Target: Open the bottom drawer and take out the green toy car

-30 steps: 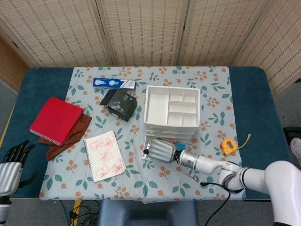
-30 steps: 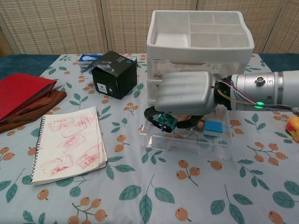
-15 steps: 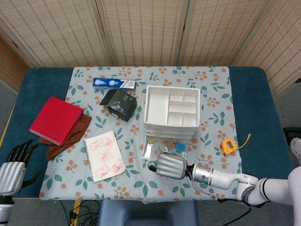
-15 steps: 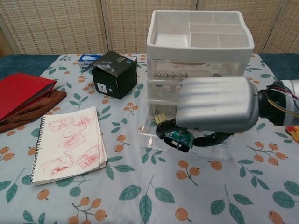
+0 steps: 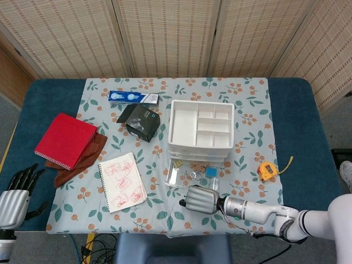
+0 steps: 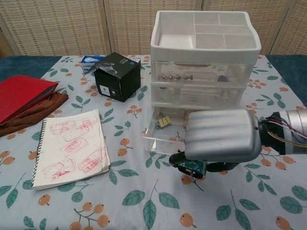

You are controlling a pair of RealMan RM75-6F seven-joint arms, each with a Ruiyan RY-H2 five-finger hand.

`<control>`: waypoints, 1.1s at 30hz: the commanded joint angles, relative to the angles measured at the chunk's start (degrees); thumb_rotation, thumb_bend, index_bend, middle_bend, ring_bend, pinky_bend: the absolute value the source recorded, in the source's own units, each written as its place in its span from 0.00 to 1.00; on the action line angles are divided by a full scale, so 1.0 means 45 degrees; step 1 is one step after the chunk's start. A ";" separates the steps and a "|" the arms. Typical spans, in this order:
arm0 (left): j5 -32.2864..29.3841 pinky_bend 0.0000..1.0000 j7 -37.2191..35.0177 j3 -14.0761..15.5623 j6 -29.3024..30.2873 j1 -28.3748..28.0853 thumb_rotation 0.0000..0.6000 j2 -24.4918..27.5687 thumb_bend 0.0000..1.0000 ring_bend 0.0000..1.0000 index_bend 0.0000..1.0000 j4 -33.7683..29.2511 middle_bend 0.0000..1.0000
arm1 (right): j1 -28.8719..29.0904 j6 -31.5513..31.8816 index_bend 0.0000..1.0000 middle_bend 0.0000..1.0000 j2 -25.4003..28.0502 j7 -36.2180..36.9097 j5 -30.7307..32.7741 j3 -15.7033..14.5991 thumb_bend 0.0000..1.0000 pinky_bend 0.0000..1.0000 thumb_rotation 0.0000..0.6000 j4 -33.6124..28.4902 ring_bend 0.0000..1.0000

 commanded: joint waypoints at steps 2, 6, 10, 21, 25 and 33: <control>-0.0024 0.09 -0.0017 -0.0004 -0.0007 0.0002 1.00 0.0020 0.23 0.07 0.12 0.0003 0.05 | 0.0000 -0.0365 0.29 0.85 -0.0171 -0.0266 0.0221 0.0119 0.44 1.00 1.00 0.0076 1.00; -0.0056 0.09 -0.0041 0.0000 -0.0032 0.0005 1.00 0.0028 0.23 0.07 0.11 0.0016 0.05 | -0.0043 -0.0379 0.15 0.85 -0.0132 -0.0370 0.0272 0.0172 0.44 1.00 1.00 -0.0007 1.00; -0.0015 0.09 -0.0068 0.0009 -0.0031 -0.0006 1.00 0.0034 0.23 0.07 0.11 0.0026 0.05 | -0.0186 -0.0349 0.07 0.85 0.0096 -0.0628 0.0444 0.0270 0.44 1.00 1.00 -0.0330 1.00; 0.0141 0.09 -0.0320 0.0004 0.0099 -0.0003 1.00 0.0169 0.23 0.07 0.11 0.0069 0.05 | -0.1776 0.1921 0.05 0.79 0.2047 -0.1667 0.1383 0.0872 0.44 1.00 1.00 -0.2126 0.99; 0.0138 0.09 -0.0285 -0.0007 -0.0093 -0.0124 1.00 0.0192 0.23 0.07 0.11 0.0012 0.05 | -0.3259 0.3018 0.05 0.67 0.3230 -0.2744 0.2747 0.0907 0.44 0.92 1.00 -0.3544 0.82; 0.0130 0.09 -0.0211 -0.0138 -0.0285 -0.0363 1.00 0.0087 0.23 0.07 0.11 0.0003 0.05 | -0.6213 0.5616 0.01 0.24 0.4347 -0.3010 0.5099 0.0697 0.44 0.28 1.00 -0.4875 0.18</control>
